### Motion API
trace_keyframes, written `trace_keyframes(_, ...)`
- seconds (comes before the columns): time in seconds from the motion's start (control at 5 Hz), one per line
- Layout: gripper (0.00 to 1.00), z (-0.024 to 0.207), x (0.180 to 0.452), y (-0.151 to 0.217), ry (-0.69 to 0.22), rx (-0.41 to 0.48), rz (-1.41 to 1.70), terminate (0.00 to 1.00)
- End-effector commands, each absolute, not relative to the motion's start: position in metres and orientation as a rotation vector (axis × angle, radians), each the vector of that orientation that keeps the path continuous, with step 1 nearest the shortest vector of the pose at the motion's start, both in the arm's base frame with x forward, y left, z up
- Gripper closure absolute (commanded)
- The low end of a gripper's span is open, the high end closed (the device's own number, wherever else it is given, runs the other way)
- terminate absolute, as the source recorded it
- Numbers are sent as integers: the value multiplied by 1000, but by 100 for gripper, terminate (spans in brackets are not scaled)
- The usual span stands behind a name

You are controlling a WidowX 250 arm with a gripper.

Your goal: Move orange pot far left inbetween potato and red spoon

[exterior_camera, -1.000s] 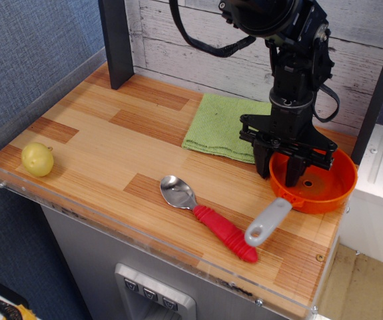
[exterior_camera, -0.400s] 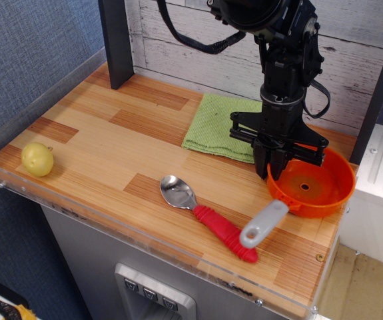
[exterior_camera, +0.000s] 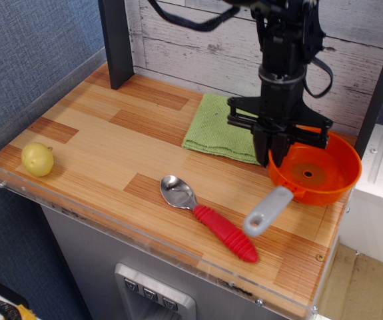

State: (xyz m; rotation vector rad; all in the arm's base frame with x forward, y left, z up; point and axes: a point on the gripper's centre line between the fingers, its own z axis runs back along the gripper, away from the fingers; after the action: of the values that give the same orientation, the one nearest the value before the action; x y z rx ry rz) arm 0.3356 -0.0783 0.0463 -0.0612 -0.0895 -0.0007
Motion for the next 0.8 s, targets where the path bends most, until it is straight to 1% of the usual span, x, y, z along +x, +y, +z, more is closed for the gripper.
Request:
trace_keyframes(0.0,100,89,331,-66,-180,-53,29,0)
trace_keyframes(0.2,100,100,313,-28,-186,-21,148,0)
trace_keyframes(0.4,100,104,301,2,-204,-13,243,0)
trace_keyframes(0.6,100,101,290,36,-215,-1,325,0)
